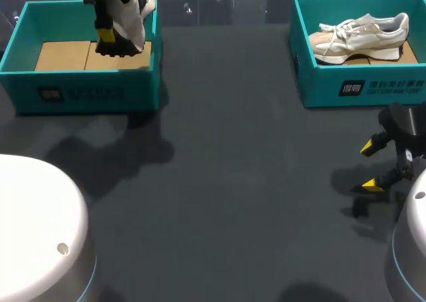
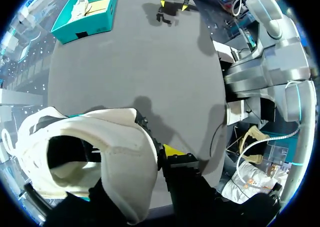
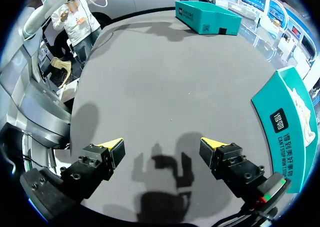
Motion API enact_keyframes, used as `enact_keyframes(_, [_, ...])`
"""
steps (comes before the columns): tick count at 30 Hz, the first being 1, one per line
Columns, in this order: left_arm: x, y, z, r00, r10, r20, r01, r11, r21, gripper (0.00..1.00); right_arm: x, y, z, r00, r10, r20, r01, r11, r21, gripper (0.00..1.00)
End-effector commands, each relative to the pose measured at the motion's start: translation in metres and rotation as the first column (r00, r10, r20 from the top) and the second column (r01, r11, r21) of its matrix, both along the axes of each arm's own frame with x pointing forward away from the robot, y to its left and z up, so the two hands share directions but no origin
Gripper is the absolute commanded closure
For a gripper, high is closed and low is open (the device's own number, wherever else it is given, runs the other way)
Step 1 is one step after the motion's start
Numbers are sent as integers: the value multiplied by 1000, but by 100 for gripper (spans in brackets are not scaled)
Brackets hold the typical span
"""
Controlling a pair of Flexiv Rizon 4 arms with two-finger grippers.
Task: Take the shoe out of the shoebox, open the shoe tongue, remove and reinsert the insole, then place the shoe into the shoebox
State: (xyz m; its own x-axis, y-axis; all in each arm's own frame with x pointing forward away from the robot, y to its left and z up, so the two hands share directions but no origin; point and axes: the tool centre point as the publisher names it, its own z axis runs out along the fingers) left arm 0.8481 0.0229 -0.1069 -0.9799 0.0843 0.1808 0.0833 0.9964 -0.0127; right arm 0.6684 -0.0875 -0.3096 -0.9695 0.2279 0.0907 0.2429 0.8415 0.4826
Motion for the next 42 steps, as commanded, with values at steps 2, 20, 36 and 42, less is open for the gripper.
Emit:
enact_keyframes(2, [-3, 1, 1, 1000, 0, 7, 0, 1000, -1, 100, -1, 0, 0, 1000, -1, 1, 1, 1000, -2, 0])
enact_keyframes(20, [81, 126, -3, 996, 81, 30, -83, 993, 84, 100, -1, 0, 0, 1000, -1, 1, 1, 1000, -2, 0])
enact_keyframes(36, [115, 188, -15, 994, 112, 0, -111, 984, 139, 100, -1, 0, 0, 1000, -1, 1, 1, 1000, -2, 0])
enact_keyframes(42, [121, 192, -18, 997, 69, -15, -67, 991, 116, 100, -1, 0, 0, 1000, -1, 1, 1, 1000, -2, 0])
